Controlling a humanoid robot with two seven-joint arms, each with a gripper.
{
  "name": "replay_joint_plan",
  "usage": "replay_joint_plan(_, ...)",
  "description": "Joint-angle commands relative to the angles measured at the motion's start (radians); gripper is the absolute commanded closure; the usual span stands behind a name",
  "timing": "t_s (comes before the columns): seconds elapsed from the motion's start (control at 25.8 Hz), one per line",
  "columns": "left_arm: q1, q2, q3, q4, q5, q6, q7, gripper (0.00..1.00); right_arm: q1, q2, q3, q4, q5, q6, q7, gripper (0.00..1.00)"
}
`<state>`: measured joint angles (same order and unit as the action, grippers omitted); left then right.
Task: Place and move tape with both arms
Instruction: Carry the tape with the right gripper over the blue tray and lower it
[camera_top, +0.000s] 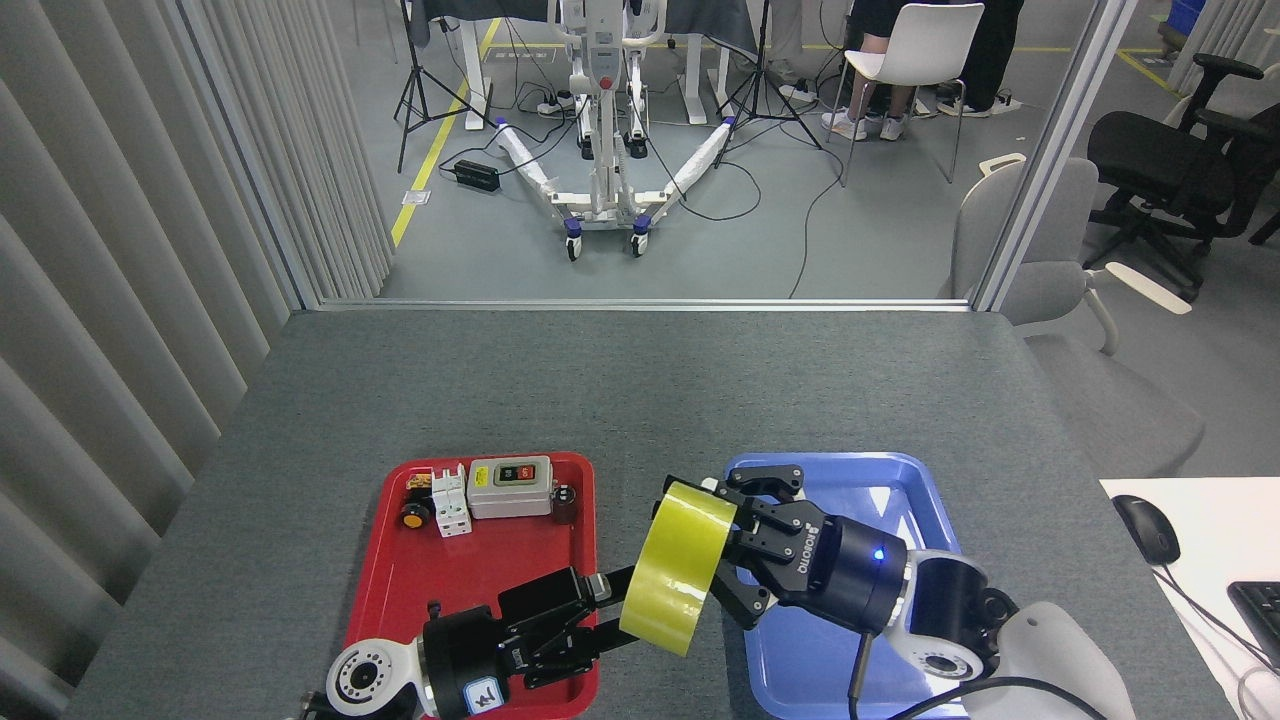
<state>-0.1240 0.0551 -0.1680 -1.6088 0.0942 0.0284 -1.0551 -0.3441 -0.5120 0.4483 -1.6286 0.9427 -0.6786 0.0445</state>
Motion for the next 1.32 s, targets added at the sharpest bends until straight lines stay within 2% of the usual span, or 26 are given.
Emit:
replay_joint_plan(0.0, 0.000, 0.000, 0.018, 0.009, -0.014, -0.016, 0.047, 0.00, 0.065, 0.029, -0.160, -0.004, -0.001, -0.053, -0.032, 0.70)
replay_joint_plan(0.12, 0.000, -0.001, 0.030, 0.009, -0.045, -0.074, 0.116, 0.00, 0.111, 0.069, -0.284, -0.002, -0.001, -0.090, -0.031, 0.70)
replay_joint_plan(0.19, 0.001, -0.001, 0.062, 0.003, -0.102, -0.157, 0.210, 0.00, 0.142, 0.095, -0.361, -0.002, -0.002, -0.104, -0.031, 0.70)
replay_joint_plan(0.35, 0.003, -0.006, 0.104, -0.002, -0.321, -0.344, 0.389, 0.00, 0.171, 0.136, -0.500, 0.024, 0.001, -0.087, 0.012, 0.70)
replay_joint_plan(0.43, 0.012, -0.003, 0.113, -0.036, -0.366, -0.406, 0.394, 0.00, 0.172, 0.196, -0.586, 0.055, 0.001, -0.082, 0.094, 0.70)
replay_joint_plan(0.54, 0.041, -0.003, 0.157, -0.071, -0.376, -0.496, 0.406, 0.00, 0.174, 0.319, -0.734, 0.067, 0.019, -0.082, 0.225, 0.70)
replay_joint_plan(0.66, 0.050, -0.003, 0.194, -0.089, -0.429, -0.501, 0.438, 0.00, 0.172, 0.412, -0.833, 0.067, 0.097, -0.075, 0.354, 0.70)
replay_joint_plan(0.7, 0.058, -0.003, 0.197, -0.089, -0.510, -0.493, 0.469, 0.00, 0.172, 0.437, -0.849, 0.067, 0.143, -0.055, 0.399, 0.70)
replay_joint_plan(0.78, 0.066, 0.002, 0.197, -0.105, -0.797, -0.479, 0.544, 0.00, 0.172, 0.458, -0.856, 0.067, 0.254, 0.036, 0.480, 0.70)
replay_joint_plan(0.85, 0.070, -0.001, 0.194, -0.109, -1.114, -0.469, 0.629, 0.00, 0.168, 0.463, -0.847, 0.069, 0.341, 0.182, 0.557, 0.69)
replay_joint_plan(0.89, 0.079, -0.001, 0.191, -0.105, -1.220, -0.464, 0.670, 0.00, 0.169, 0.461, -0.838, 0.073, 0.360, 0.258, 0.594, 0.68)
replay_joint_plan(1.01, 0.102, 0.005, 0.191, -0.100, -1.249, -0.464, 0.682, 0.00, 0.165, 0.425, -0.764, 0.108, 0.363, 0.445, 0.695, 0.66)
replay_joint_plan(1.16, 0.109, 0.005, 0.189, -0.100, -1.251, -0.456, 0.641, 0.00, 0.135, 0.300, -0.631, 0.196, 0.352, 0.633, 0.735, 0.66)
replay_joint_plan(1.28, 0.130, 0.008, 0.191, -0.100, -1.251, -0.458, 0.636, 0.00, 0.094, 0.237, -0.548, 0.266, 0.297, 0.722, 0.736, 0.66)
